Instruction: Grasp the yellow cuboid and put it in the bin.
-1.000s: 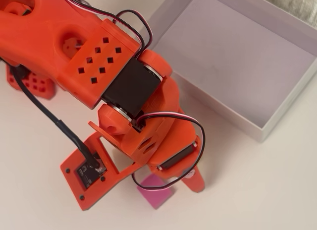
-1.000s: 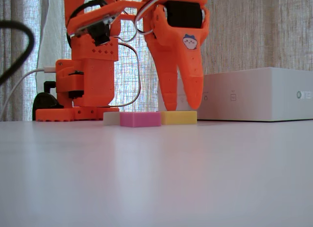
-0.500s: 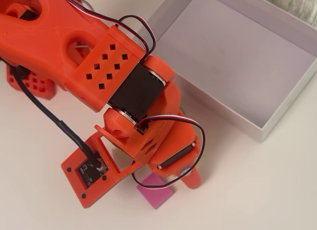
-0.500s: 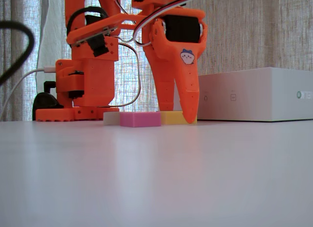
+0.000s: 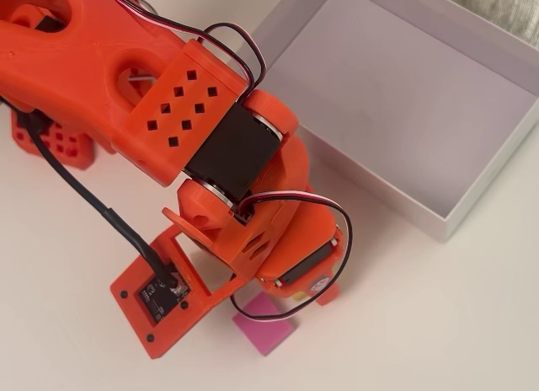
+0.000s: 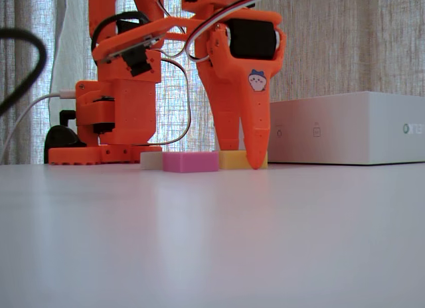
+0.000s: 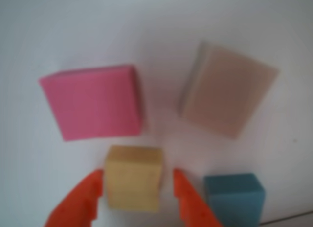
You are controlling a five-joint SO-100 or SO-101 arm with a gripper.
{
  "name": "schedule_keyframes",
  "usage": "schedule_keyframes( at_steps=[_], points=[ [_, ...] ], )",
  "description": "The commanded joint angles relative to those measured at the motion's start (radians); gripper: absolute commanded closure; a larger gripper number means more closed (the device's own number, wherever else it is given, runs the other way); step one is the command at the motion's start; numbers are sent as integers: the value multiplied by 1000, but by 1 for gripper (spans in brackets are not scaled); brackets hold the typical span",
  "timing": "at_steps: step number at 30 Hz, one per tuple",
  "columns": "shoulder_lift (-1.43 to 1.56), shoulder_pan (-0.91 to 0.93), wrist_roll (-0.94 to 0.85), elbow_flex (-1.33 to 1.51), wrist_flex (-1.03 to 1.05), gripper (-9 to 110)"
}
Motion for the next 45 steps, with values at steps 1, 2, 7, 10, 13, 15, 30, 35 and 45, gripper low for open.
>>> schedule_keyframes(
  at_steps=[1,2,7,10,13,15,30,35,45],
  points=[
    [2,0,-9,6,-6,87],
    [0,3,-8,8,-15,87],
    [0,9,-9,15,-20,93],
    [0,14,-14,20,-35,107],
    [0,20,-14,21,-44,110],
    [11,29,-35,5,-48,110],
    [380,-169,-472,-515,-14,110],
    [508,-379,-572,-502,144,110],
    [644,-557,-623,-51,158,110]
  ],
)
